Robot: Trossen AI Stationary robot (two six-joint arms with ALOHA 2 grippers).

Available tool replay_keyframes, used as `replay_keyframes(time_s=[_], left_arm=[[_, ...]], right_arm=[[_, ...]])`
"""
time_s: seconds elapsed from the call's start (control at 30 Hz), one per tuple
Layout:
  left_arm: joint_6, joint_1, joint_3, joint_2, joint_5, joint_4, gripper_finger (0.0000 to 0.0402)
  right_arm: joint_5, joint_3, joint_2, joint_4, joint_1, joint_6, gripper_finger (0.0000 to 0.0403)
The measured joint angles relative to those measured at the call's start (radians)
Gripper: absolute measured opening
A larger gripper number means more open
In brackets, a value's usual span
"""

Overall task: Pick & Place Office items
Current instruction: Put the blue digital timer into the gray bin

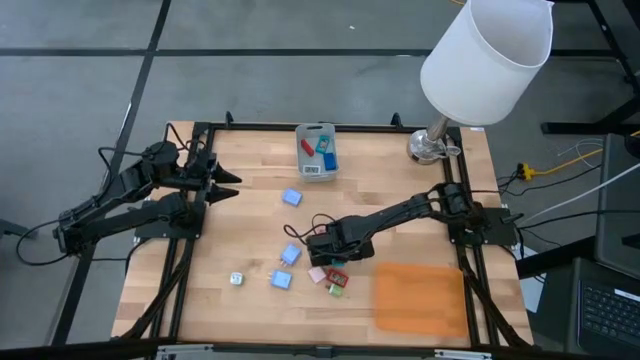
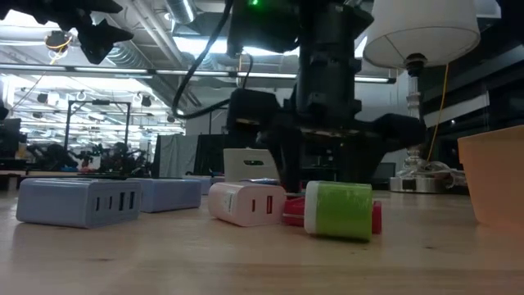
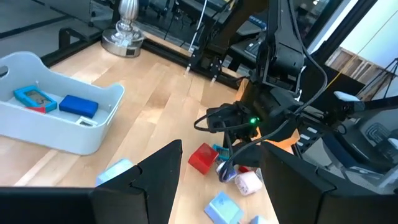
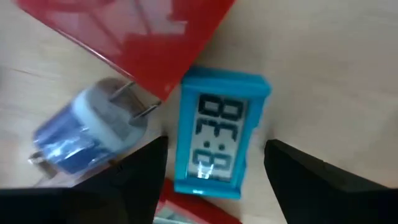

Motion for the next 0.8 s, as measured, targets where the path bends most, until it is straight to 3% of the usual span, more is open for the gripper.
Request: replay_keyframes(time_s=[0.43,0.57,0.73,0.8], left_arm=[[0.008,0.000,0.000,0.000,0.000,-0.018,0.0212],[0.008,0.000,0.000,0.000,-0.001,-0.024,0.0212],[0.008,0.000,0.000,0.000,-0.004,-0.024,0.0212],[0.008,0.000,0.000,0.000,-0.004,-0.024,0.0212]], right_arm=[[-0.017,0.002,0.015,0.015,-0.003,0.001,0.0259],[-0.019,0.002,0.017,0.019,-0.005,0.001,0.0227],[-0.023,0.002,0.017,0.021,-0.008,0.000,0.0154],[-0.022,0.002,0.017,0.020,-0.008,0.000,0.0150]])
